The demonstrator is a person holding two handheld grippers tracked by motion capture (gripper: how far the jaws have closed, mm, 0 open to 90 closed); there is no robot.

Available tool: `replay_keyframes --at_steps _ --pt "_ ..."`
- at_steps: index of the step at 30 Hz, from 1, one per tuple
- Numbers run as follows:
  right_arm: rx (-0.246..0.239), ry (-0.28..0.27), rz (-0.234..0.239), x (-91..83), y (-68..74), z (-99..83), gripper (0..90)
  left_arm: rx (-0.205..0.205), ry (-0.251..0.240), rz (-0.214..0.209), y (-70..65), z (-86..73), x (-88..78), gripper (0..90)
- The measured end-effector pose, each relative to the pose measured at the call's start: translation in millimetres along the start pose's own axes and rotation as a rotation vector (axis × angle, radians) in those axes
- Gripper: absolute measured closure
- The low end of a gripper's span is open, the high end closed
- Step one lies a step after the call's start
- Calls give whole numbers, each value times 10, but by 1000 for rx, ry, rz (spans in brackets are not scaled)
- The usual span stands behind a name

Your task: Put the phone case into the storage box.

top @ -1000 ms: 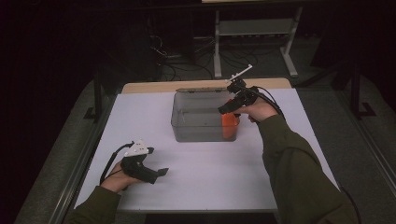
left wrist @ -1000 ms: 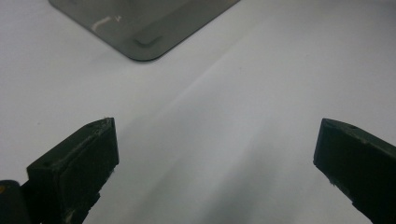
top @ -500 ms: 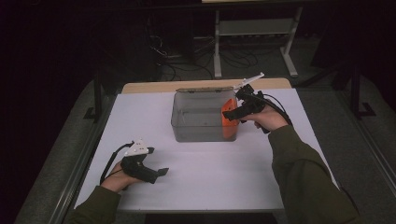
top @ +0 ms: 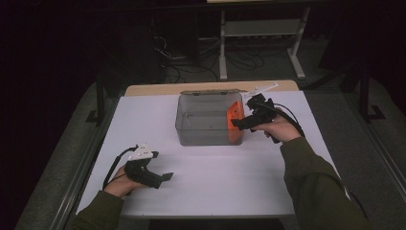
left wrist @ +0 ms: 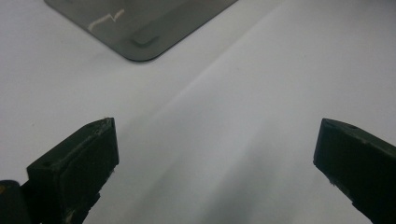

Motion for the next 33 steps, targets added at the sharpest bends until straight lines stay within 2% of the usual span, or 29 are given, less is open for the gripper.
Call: replay_keyframes --at_steps 14,24,33 --pt "-8 -43 12 -70 94 -195 0 0 2 1 1 0 2 0" --pt "-45 -45 0 -81 171 -326 0 3 7 3 -10 5 19 0" --pt "-38 -60 -20 -128 196 -485 0 9 11 1 -23 8 32 0"
Point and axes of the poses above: each handheld gripper's, and its own axes: x roughly forward along the jaws, z roughly out of its top, y roughly to its left, the point moved 4 cm from there along x, roughly forward along the jaws, and after that the axes turned 10 degrees about -x, right-handed, at the moved point
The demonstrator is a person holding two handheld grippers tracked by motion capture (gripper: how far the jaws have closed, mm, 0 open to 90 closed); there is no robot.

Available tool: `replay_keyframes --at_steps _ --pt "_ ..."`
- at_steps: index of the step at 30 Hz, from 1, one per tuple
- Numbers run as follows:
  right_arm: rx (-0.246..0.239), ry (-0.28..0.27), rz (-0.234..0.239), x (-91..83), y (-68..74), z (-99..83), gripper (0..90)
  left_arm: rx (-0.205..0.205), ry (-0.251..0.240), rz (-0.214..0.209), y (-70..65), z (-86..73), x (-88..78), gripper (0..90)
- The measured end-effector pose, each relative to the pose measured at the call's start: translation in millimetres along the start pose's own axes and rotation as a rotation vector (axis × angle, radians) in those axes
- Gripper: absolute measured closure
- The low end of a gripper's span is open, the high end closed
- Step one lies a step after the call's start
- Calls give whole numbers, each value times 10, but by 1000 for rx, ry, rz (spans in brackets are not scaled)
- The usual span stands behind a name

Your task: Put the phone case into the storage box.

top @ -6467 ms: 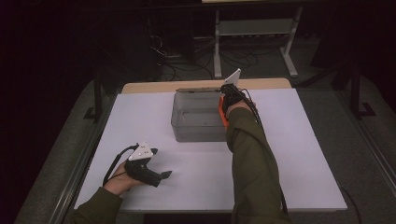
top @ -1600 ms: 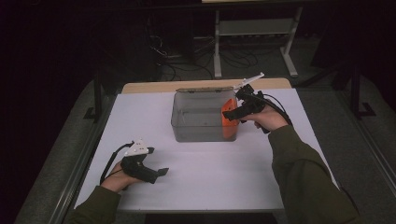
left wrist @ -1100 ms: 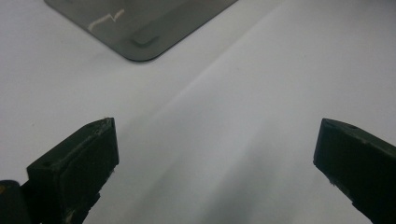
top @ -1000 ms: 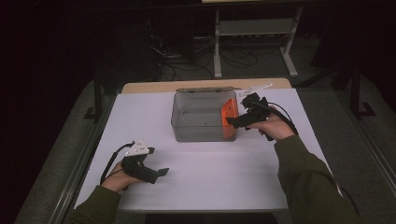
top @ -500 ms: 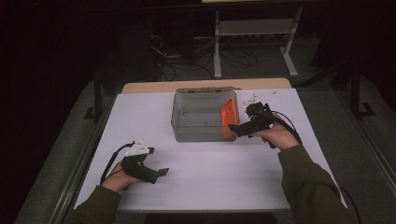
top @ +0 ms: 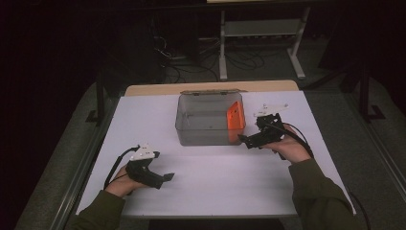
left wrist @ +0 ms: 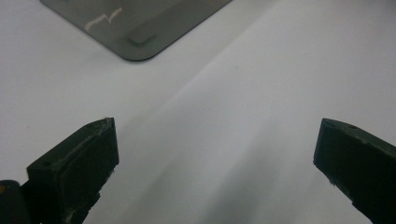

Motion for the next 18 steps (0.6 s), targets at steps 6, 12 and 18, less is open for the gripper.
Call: replay_keyframes --at_steps 6,12,18 --pt "1 -16 -9 -16 39 -93 0 2 -1 0 8 2 -4 0" --pt "2 -19 -16 -26 89 -201 0 1 -3 -4 -1 3 -8 0" --pt "3 -21 -14 -32 151 -334 0 2 -4 -6 -7 2 -9 0"
Point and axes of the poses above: each handheld gripper's, and its own axes: x roughly forward along the jaws, z roughly out of its top, y roughly to its left, the point moved 4 cm from there along x, roughly forward along the jaws, and after that the axes turned 10 degrees about -x, right-handed, at the moved point
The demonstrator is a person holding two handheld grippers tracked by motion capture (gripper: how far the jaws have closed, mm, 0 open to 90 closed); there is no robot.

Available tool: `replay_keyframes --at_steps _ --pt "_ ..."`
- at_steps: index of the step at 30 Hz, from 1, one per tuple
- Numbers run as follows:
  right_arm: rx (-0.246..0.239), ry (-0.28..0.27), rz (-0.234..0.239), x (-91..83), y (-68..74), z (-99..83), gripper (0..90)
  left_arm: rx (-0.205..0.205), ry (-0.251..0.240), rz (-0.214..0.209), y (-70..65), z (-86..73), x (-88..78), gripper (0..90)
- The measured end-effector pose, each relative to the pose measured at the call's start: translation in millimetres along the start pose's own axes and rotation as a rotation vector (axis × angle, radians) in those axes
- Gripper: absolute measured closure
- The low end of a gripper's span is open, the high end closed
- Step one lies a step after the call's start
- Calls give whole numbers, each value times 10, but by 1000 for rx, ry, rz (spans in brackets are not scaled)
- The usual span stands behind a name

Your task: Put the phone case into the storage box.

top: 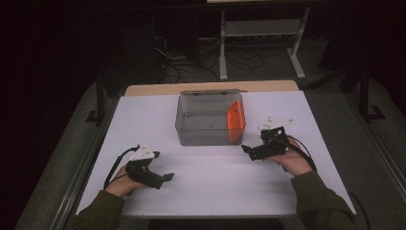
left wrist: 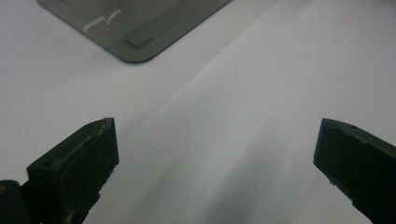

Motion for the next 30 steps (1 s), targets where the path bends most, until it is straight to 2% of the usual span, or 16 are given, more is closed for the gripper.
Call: replay_keyframes --at_steps 16,30 --pt "9 -2 -9 -98 107 -244 0 7 6 -3 -17 -3 2 0" --pt "9 -26 -7 -217 231 -444 0 13 8 -5 -29 -4 9 0"
Point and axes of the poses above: each handheld gripper's, and its own axes: x roughly forward along the jaws, z roughly out of its top, y roughly to its left, the point moved 4 cm from there along x, roughly forward along the jaws, and after that the axes turned 10 degrees about -x, right-handed, at the moved point
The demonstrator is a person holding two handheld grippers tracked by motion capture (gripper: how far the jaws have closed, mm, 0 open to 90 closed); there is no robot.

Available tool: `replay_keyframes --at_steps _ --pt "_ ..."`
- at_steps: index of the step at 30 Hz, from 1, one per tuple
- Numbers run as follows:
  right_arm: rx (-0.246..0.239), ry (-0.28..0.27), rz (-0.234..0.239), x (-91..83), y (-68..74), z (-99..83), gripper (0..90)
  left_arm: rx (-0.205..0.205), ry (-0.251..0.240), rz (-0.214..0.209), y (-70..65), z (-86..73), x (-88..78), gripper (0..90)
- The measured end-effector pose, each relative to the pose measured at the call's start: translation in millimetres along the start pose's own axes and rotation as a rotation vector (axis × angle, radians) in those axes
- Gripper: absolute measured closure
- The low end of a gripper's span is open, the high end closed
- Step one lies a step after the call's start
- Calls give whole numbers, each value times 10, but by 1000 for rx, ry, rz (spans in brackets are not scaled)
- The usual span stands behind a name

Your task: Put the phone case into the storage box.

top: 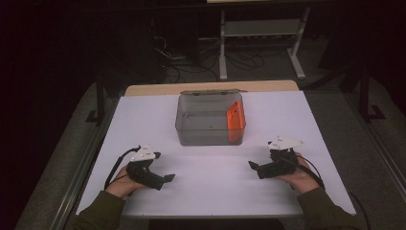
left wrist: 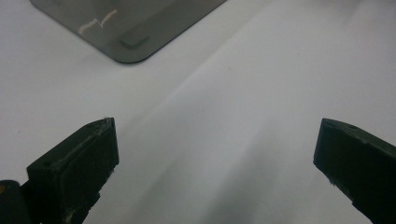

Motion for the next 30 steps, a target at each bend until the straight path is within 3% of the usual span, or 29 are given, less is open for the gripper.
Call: replay_keyframes --at_steps 11,24,30 --pt "27 -3 -19 -64 56 -126 0 4 -3 -12 -38 11 5 0" --pt "29 -34 -20 -126 160 -180 0 2 1 -12 -31 2 8 0" --pt "7 -37 -15 -132 244 -200 0 4 1 -12 -30 2 7 0"
Point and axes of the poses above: each handheld gripper's, and its own axes: x roughly forward along the jaws, z roughly out of its top, y roughly to its left, the point moved 4 cm from there along x, roughly forward along the jaws, and after that the axes turned 10 degrees about -x, right-handed, at the moved point
